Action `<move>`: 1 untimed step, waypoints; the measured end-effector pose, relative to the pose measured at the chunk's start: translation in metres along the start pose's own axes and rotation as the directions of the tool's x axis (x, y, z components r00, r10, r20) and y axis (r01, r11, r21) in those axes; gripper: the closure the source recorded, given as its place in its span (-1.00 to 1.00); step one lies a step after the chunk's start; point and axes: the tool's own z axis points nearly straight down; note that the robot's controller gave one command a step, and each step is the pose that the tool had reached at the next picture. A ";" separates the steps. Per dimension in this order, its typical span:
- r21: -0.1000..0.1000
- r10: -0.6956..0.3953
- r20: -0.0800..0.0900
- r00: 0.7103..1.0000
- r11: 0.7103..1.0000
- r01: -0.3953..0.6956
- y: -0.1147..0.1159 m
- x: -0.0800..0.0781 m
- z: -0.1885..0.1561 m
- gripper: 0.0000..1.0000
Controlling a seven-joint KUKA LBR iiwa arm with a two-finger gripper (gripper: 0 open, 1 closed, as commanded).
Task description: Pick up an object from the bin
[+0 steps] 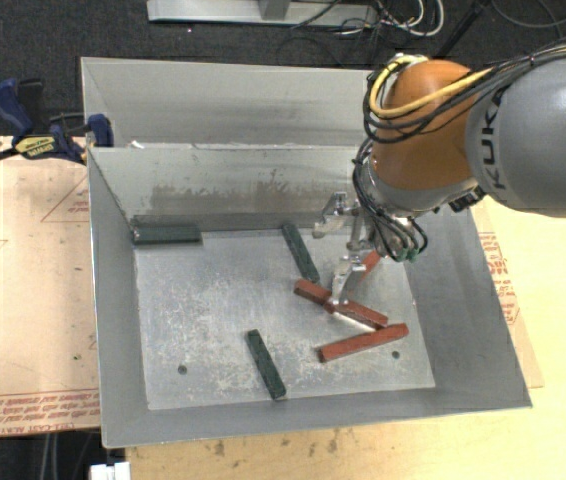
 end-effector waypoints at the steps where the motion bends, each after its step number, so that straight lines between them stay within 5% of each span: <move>1: 0.000 -0.139 0.001 0.990 0.990 0.139 -0.011 0.003 0.047 -1.00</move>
Offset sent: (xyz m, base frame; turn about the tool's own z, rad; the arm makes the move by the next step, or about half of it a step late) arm -0.0107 -0.0336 -0.0968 0.1051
